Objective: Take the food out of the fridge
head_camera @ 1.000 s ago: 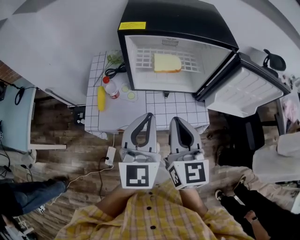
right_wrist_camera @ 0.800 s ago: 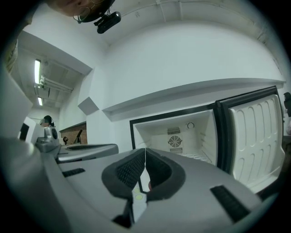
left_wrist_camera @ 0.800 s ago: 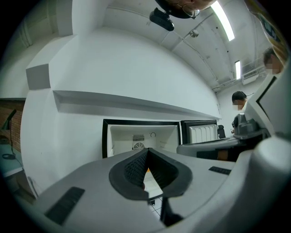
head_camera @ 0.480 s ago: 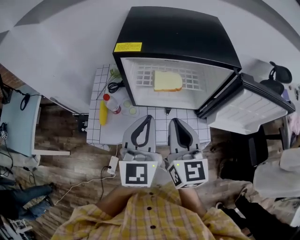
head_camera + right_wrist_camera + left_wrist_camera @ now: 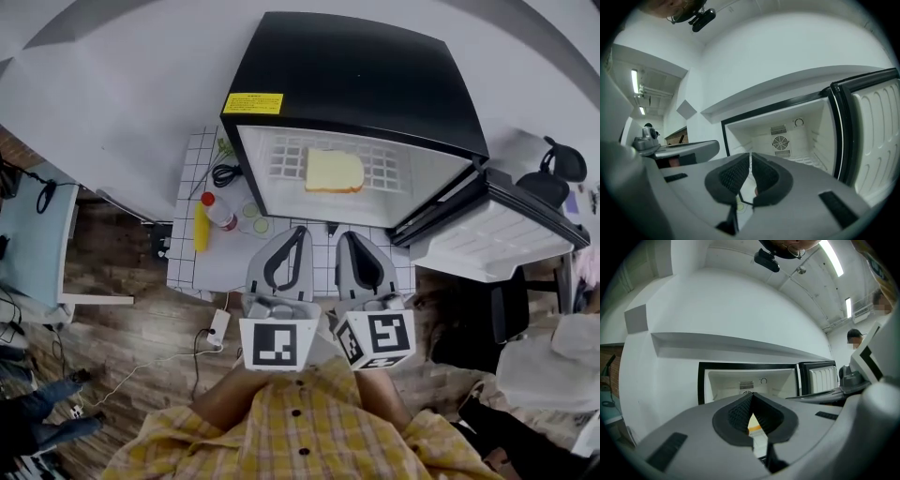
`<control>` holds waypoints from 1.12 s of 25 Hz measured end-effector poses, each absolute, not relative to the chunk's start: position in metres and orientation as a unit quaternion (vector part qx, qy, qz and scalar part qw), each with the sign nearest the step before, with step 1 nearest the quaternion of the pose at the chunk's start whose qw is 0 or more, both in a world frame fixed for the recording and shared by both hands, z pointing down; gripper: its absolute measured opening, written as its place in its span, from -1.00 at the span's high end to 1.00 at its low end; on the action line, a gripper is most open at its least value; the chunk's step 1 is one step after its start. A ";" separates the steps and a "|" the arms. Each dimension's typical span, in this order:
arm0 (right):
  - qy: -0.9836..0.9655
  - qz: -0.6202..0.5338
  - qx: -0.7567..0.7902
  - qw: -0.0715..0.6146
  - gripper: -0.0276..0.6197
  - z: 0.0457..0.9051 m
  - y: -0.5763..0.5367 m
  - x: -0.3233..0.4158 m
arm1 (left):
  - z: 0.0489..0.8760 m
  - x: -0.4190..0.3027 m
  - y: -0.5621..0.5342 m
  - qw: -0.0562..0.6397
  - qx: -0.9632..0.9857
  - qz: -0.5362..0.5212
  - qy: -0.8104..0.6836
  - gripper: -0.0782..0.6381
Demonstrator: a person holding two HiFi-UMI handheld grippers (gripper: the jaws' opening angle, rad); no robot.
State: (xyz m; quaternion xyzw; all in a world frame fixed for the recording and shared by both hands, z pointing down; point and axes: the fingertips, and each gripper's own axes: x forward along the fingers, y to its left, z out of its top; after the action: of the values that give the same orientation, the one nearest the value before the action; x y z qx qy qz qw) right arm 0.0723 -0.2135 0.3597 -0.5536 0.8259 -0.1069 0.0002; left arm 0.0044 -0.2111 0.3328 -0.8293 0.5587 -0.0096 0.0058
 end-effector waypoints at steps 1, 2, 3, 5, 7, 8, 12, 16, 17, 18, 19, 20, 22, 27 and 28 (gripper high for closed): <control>0.826 -0.111 -0.552 -0.001 0.89 0.361 -0.216 0.072 | 0.333 0.004 -0.213 0.004 -0.828 -0.010 0.560 0.76; 0.826 -0.116 -0.551 -0.002 0.89 0.363 -0.218 0.071 | 0.333 0.003 -0.215 0.001 -0.827 -0.010 0.562 0.76; 0.826 -0.120 -0.550 -0.003 0.89 0.364 -0.221 0.070 | 0.333 0.002 -0.218 0.000 -0.826 -0.009 0.563 0.76; 0.825 -0.125 -0.551 -0.004 0.89 0.367 -0.227 0.068 | 0.330 0.000 -0.223 0.004 -0.827 -0.009 0.563 0.76; 0.823 -0.129 -0.553 -0.004 0.89 0.370 -0.233 0.067 | 0.332 0.000 -0.228 0.005 -0.829 -0.015 0.559 0.76; 0.822 -0.131 -0.554 -0.004 0.88 0.372 -0.236 0.067 | 0.333 -0.001 -0.231 0.002 -0.830 -0.017 0.558 0.76; 0.818 -0.183 -0.545 0.023 0.63 0.385 -0.250 0.065 | 0.334 -0.003 -0.241 0.002 -0.835 -0.021 0.551 0.76; 0.786 -0.330 -0.504 0.138 0.43 0.407 -0.267 0.069 | 0.332 0.000 -0.249 0.010 -0.842 -0.018 0.539 0.76; 0.772 -0.370 -0.487 0.174 0.42 0.414 -0.272 0.070 | 0.331 0.000 -0.250 0.012 -0.844 -0.018 0.537 0.76; 0.755 -0.407 -0.470 0.208 0.36 0.421 -0.276 0.072 | 0.331 -0.001 -0.252 0.014 -0.845 -0.019 0.535 0.76; 0.735 -0.441 -0.456 0.239 0.28 0.431 -0.280 0.074 | 0.331 -0.001 -0.254 0.017 -0.846 -0.021 0.533 0.76; 0.712 -0.472 -0.446 0.267 0.27 0.442 -0.283 0.078 | 0.332 -0.002 -0.256 0.020 -0.846 -0.024 0.532 0.76; 0.658 -0.525 -0.428 0.330 0.23 0.462 -0.290 0.085 | 0.332 -0.004 -0.260 0.023 -0.847 -0.026 0.530 0.76; 0.557 -0.583 -0.383 0.450 0.23 0.491 -0.309 0.091 | 0.333 -0.005 -0.268 0.032 -0.851 -0.031 0.523 0.76; 0.557 -0.579 -0.387 0.452 0.23 0.494 -0.312 0.090 | 0.333 -0.005 -0.269 0.034 -0.852 -0.033 0.521 0.76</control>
State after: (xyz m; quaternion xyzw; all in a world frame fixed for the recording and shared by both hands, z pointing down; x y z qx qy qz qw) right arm 0.0905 -0.3123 0.4938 -0.3872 0.5574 -0.5792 0.4516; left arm -0.0049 -0.2692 0.3331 -0.8520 0.5214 -0.0328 0.0345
